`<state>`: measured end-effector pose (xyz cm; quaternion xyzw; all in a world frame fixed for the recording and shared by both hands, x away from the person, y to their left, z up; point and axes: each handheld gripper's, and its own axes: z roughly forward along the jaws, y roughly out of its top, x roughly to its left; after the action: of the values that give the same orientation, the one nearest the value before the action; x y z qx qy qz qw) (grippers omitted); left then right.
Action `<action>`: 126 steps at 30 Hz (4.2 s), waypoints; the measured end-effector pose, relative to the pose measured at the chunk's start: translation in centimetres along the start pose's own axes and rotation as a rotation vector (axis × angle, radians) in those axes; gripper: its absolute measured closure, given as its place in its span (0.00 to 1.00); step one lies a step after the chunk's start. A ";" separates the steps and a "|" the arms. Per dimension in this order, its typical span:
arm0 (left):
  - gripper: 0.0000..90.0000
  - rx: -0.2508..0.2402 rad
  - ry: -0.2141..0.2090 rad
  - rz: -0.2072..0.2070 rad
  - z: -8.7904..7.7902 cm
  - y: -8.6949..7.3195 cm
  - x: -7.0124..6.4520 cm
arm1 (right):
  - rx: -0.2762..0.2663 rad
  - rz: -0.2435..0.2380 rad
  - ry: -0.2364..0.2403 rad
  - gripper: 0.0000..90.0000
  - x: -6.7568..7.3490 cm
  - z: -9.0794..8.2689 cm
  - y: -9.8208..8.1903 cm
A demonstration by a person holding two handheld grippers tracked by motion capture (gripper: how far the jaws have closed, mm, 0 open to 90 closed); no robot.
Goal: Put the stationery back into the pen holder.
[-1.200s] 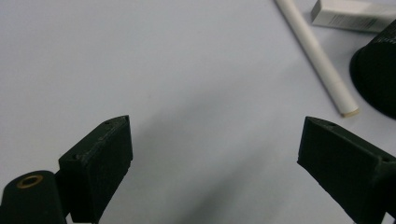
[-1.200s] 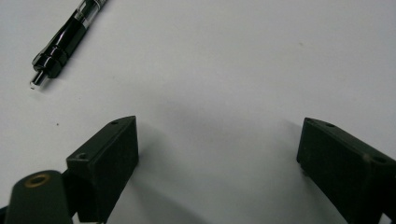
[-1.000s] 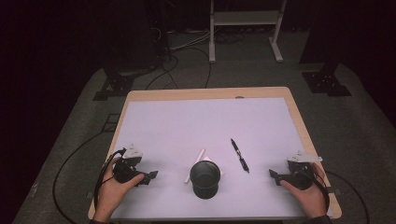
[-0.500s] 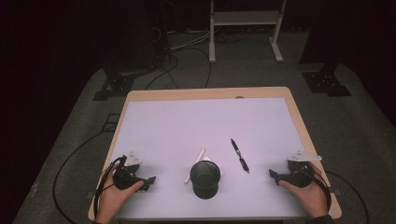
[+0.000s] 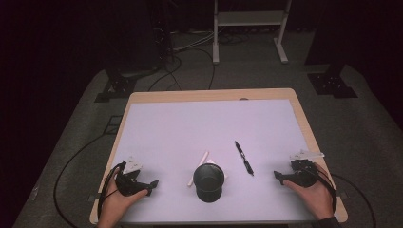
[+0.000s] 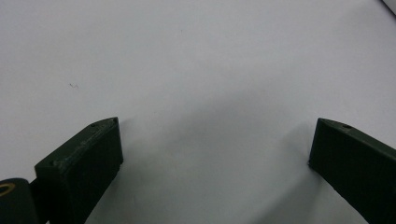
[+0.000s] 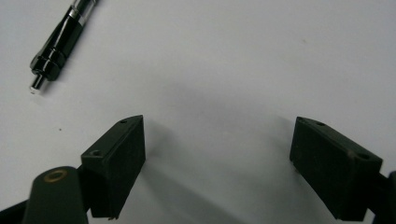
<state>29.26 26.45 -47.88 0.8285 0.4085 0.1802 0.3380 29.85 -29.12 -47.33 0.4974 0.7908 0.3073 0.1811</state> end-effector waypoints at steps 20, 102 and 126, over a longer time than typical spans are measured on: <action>0.02 -0.001 -0.001 -0.001 0.0 0.0 0.0 | 0.002 0.005 0.037 0.33 0.6 0.1 2.0; 0.02 -0.001 -0.003 -0.002 0.0 -0.1 0.0 | 0.096 -0.017 0.182 0.74 5.8 3.6 11.4; 0.02 -0.003 -0.003 -0.002 0.0 -0.1 0.0 | 0.148 -0.030 0.195 0.78 6.4 6.3 13.6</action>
<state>29.26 26.49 -47.93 0.8279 0.4087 0.1790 0.3399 39.94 -17.15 -42.84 0.4655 0.8325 0.2922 0.0705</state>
